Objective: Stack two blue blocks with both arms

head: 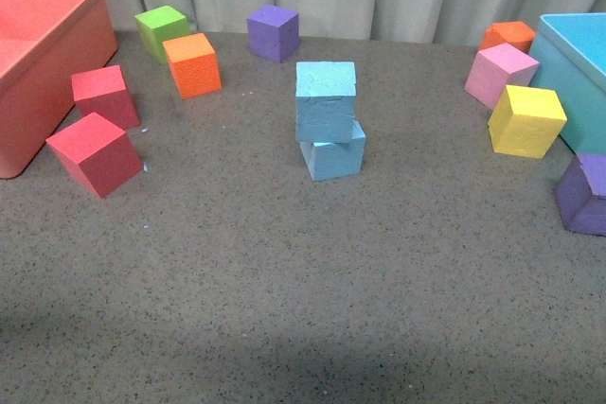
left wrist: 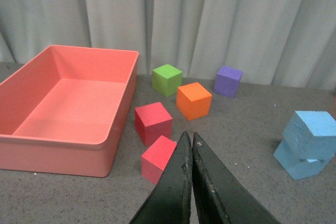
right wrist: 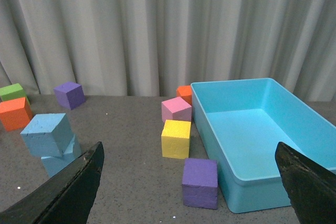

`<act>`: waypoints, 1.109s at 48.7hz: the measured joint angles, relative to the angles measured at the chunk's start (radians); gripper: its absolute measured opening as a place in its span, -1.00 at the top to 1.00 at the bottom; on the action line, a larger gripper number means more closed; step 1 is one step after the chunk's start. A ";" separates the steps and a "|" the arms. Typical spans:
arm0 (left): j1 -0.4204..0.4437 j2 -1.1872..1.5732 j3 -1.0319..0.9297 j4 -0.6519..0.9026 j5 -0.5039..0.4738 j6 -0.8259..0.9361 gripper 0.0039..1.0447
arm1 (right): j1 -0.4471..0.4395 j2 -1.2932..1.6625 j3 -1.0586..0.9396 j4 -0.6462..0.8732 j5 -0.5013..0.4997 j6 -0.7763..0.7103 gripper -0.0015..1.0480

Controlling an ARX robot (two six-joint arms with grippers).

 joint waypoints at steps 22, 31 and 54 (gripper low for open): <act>0.005 -0.272 -0.010 -0.240 0.004 0.000 0.93 | 0.000 0.000 0.000 0.000 0.000 0.000 -0.81; 0.005 -0.397 -0.010 -0.356 0.004 0.000 0.93 | 0.000 0.000 0.000 0.000 -0.001 0.000 -0.81; 0.005 -0.584 -0.010 -0.538 0.004 0.000 0.93 | 0.000 0.000 0.000 0.000 0.000 0.000 -0.81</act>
